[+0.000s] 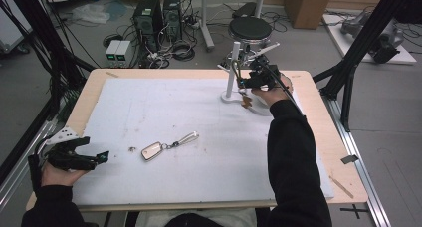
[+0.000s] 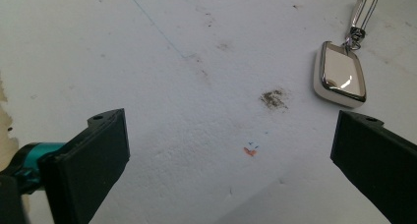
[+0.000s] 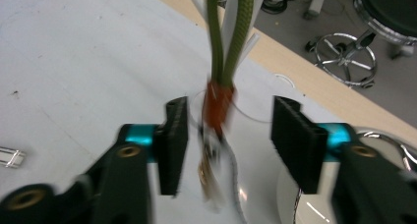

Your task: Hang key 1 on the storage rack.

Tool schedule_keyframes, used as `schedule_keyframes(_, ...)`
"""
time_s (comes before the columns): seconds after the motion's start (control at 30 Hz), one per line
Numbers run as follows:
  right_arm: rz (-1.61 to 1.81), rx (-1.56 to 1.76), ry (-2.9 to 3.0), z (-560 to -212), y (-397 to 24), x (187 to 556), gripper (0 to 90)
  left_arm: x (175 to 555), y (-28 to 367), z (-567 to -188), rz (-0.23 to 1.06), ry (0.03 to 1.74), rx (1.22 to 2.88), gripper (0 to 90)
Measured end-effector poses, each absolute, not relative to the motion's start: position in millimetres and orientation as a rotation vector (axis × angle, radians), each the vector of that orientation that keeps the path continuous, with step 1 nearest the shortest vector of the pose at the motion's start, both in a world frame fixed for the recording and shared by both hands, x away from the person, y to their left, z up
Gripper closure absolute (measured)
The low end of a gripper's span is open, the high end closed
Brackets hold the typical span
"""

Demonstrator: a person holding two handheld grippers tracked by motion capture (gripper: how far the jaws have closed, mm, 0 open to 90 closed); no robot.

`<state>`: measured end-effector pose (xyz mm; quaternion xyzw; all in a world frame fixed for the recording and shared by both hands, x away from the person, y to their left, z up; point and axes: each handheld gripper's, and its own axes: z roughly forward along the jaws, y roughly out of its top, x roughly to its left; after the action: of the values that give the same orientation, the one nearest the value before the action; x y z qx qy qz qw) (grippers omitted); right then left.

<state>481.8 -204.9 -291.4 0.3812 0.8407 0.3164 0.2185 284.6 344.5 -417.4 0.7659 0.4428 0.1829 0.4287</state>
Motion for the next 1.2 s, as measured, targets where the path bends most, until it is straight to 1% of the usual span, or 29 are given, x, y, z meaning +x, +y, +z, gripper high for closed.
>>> schedule_keyframes(0.07,0.877,1.073,2.337,-291.7,-207.1,481.9,38.3,284.7,344.3,-417.5,0.456,1.106,1.912,1.7)
schedule_keyframes(0.1,0.882,1.086,2.334,-291.8,-208.0,481.7,32.6,284.8,344.2,-417.6,0.457,1.106,1.917,1.7)
schedule_keyframes(0.23,0.98,1.139,2.392,-293.4,-215.2,483.7,1.1,285.0,344.1,-417.6,0.457,1.104,1.918,1.7)
schedule_keyframes(0.57,1.058,1.114,2.331,-298.9,-229.9,468.5,0.5,284.4,345.2,-417.1,0.458,1.106,1.909,1.7)
schedule_keyframes(1.2,1.147,1.099,2.245,-308.2,-245.7,432.5,0.5,284.1,345.4,-417.5,0.46,1.11,1.912,1.7)
